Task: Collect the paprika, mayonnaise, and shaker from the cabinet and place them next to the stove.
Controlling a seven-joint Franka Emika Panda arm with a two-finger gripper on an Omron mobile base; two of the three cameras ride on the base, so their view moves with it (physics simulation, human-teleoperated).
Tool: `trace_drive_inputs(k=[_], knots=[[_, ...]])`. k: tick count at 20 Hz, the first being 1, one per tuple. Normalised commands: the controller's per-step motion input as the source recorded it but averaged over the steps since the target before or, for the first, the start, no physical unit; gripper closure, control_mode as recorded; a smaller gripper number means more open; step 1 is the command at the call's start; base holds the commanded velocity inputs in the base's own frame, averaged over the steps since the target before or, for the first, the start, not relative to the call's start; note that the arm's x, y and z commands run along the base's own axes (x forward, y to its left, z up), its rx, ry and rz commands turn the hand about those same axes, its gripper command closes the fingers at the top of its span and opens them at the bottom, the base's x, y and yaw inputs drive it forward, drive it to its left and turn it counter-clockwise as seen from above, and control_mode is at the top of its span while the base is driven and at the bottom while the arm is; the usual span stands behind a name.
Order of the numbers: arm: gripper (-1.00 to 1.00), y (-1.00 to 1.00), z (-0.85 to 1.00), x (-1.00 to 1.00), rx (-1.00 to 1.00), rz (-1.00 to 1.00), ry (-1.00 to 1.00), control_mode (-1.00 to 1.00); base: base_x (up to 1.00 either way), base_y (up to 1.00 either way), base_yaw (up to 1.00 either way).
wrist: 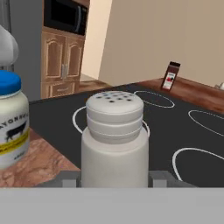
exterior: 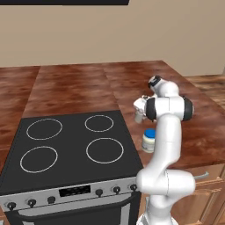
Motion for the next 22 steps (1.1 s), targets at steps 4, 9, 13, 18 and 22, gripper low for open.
trace_drive_inputs(k=[4,9,13,18,22], knots=[[1.0,-0.05,-0.29,0.05,0.0,-0.02,-0.01,-1.0,0.0,0.0,0.0],[1.0,0.0,-0.27,0.11,0.0,-0.03,0.0,-1.0,0.0,0.0,0.0],[1.0,0.0,-0.29,0.13,-0.03,-0.02,0.0,-1.0,0.0,0.0,0.0],[1.0,0.0,-0.28,0.17,-0.03,-0.01,0.0,-1.0,0.0,0.0,0.0],[1.0,0.0,-0.28,0.19,-0.03,-0.01,0.0,-1.0,0.0,0.0,0.0]])
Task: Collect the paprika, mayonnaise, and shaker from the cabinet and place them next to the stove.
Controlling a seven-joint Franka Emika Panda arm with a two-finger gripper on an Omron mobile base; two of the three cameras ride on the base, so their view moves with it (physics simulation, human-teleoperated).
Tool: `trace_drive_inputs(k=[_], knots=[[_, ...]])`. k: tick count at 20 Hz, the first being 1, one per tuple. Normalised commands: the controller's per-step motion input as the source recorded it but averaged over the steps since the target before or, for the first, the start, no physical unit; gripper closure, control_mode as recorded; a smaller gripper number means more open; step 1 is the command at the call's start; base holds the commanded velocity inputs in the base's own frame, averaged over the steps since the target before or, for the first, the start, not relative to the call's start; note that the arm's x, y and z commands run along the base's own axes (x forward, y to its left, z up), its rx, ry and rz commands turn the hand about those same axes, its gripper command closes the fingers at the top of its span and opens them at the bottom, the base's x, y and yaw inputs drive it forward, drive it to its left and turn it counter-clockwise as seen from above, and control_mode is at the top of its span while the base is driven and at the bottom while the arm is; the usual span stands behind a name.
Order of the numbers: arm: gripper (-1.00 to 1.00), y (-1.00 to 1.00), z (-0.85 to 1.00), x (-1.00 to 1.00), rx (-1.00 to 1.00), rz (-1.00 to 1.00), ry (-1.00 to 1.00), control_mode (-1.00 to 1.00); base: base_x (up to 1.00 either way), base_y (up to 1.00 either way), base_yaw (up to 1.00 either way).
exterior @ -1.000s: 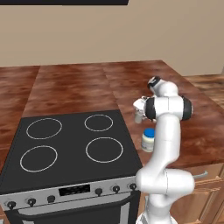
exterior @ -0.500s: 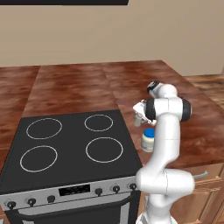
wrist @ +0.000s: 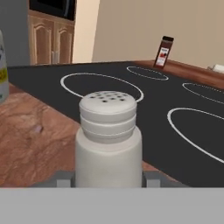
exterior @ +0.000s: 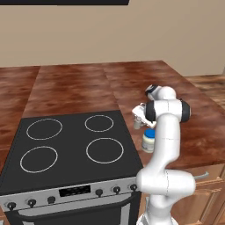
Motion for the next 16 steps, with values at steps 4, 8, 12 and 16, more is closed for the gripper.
trace_drive_inputs(k=[4,8,12,16], knots=[[-1.0,0.0,-0.23,0.15,0.0,-0.01,0.0,-1.0,0.0,0.0,0.0],[-1.0,-0.02,-0.01,0.04,0.0,0.0,-0.02,-1.0,0.0,0.0,0.0],[-1.0,-0.2,0.12,0.0,0.0,0.0,0.0,-1.0,0.0,0.0,0.0],[-1.0,-0.16,0.47,0.0,0.0,0.0,-0.01,-1.0,0.0,0.0,0.0]])
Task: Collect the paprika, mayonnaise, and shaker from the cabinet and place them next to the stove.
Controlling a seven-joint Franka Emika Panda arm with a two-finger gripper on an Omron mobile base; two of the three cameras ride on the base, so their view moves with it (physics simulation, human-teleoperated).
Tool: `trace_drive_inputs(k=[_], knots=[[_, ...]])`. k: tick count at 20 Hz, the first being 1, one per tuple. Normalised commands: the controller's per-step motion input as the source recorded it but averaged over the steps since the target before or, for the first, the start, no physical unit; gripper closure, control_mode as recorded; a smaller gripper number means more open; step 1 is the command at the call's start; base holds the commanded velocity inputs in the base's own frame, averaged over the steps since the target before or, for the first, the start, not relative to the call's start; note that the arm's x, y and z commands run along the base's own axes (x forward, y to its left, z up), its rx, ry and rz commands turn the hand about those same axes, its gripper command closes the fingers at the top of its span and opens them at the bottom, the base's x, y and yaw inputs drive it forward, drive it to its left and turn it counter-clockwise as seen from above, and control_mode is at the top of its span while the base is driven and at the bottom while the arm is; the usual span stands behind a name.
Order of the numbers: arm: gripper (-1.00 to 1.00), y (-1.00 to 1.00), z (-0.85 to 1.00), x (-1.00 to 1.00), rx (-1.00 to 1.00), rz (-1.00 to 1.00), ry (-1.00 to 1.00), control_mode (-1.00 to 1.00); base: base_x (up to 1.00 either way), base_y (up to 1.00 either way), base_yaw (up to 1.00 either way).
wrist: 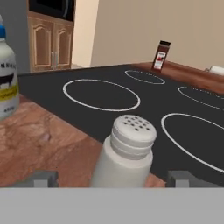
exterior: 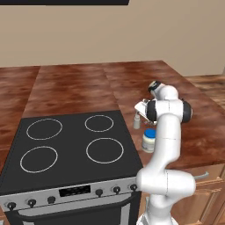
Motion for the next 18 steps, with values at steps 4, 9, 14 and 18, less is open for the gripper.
trace_drive_inputs(k=[4,9,14,18], knots=[[-1.0,-0.06,0.72,0.0,0.0,0.0,-0.05,-1.0,0.0,0.0,0.0],[-1.0,-0.03,0.87,-0.13,0.0,0.0,-0.11,-1.0,0.0,0.0,0.0],[-1.0,0.0,0.93,-0.59,0.0,-0.02,-0.19,-1.0,0.0,0.0,0.0],[-1.0,0.07,0.81,-0.93,0.0,-0.05,-0.21,-1.0,0.0,0.0,0.0]])
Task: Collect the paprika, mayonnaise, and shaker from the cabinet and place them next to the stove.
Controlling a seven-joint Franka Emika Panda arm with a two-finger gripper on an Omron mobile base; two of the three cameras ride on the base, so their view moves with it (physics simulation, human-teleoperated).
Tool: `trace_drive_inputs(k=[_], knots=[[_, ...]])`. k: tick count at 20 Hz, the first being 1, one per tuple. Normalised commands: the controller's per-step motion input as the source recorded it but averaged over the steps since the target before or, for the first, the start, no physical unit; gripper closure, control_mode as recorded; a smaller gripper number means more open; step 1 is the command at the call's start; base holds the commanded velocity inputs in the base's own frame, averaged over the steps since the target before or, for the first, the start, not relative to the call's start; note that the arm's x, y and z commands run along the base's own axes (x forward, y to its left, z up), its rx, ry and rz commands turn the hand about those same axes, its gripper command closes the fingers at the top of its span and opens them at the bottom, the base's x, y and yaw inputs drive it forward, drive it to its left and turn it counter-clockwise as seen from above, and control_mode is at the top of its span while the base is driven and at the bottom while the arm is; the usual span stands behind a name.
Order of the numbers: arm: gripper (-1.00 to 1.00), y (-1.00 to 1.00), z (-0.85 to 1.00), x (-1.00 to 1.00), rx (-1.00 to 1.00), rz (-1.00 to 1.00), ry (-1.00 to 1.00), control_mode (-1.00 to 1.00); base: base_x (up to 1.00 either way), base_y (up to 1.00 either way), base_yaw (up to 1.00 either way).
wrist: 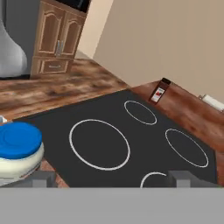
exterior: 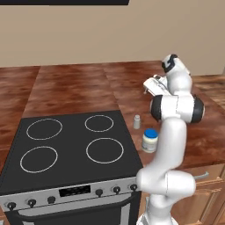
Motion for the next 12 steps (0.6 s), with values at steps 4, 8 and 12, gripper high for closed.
trace_drive_inputs(k=[4,8,12], knots=[[-1.0,0.15,0.67,-1.0,0.0,-0.08,-0.2,-1.0,0.0,0.0,0.0],[-1.0,0.31,0.59,-1.0,0.0,-0.12,-0.19,-1.0,0.0,0.0,0.0],[-1.0,0.44,0.47,-1.0,0.0,-0.13,-0.16,-1.0,0.0,0.0,0.0]])
